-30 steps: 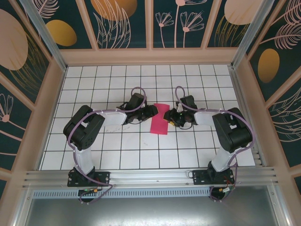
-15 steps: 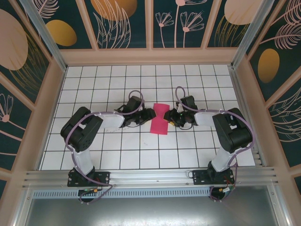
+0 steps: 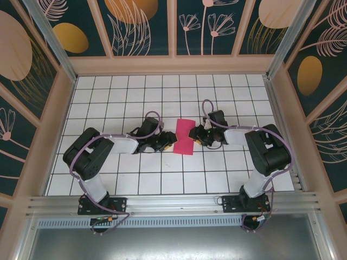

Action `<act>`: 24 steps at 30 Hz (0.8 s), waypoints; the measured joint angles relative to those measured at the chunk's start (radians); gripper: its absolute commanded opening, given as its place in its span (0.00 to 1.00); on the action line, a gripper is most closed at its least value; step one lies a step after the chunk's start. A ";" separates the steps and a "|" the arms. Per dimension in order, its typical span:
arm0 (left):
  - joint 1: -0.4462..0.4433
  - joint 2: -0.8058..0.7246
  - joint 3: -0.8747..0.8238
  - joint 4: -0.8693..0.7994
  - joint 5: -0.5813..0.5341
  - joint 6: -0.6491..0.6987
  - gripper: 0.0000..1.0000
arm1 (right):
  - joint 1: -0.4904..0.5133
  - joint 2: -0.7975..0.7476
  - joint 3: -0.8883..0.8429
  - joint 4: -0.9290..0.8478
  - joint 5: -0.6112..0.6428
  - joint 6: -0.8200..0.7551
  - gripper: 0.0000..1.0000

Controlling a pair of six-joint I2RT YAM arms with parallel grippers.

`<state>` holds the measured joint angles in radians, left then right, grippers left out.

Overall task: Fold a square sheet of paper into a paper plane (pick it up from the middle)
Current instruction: Fold the square sheet of paper in half at the center of the table, then fold the triangle a second time at the center of the table.

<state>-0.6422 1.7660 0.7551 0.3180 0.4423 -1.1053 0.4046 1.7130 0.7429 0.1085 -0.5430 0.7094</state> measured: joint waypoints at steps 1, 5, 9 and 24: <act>-0.002 0.000 0.000 0.000 0.001 0.000 0.48 | 0.000 0.000 0.000 0.000 0.000 0.000 0.42; -0.007 0.000 0.000 0.000 0.005 0.000 0.47 | 0.000 0.000 0.000 0.000 0.000 0.000 0.42; -0.011 0.000 0.001 -0.002 0.014 0.000 0.47 | 0.000 0.000 0.000 0.000 0.000 0.000 0.42; -0.019 0.021 0.037 -0.074 0.019 0.004 0.45 | 0.000 0.000 0.000 0.000 0.000 0.000 0.42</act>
<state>-0.6609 1.7866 0.7921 0.2436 0.4610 -1.1011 0.4046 1.7130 0.7429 0.1081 -0.5430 0.7094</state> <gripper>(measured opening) 0.458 0.423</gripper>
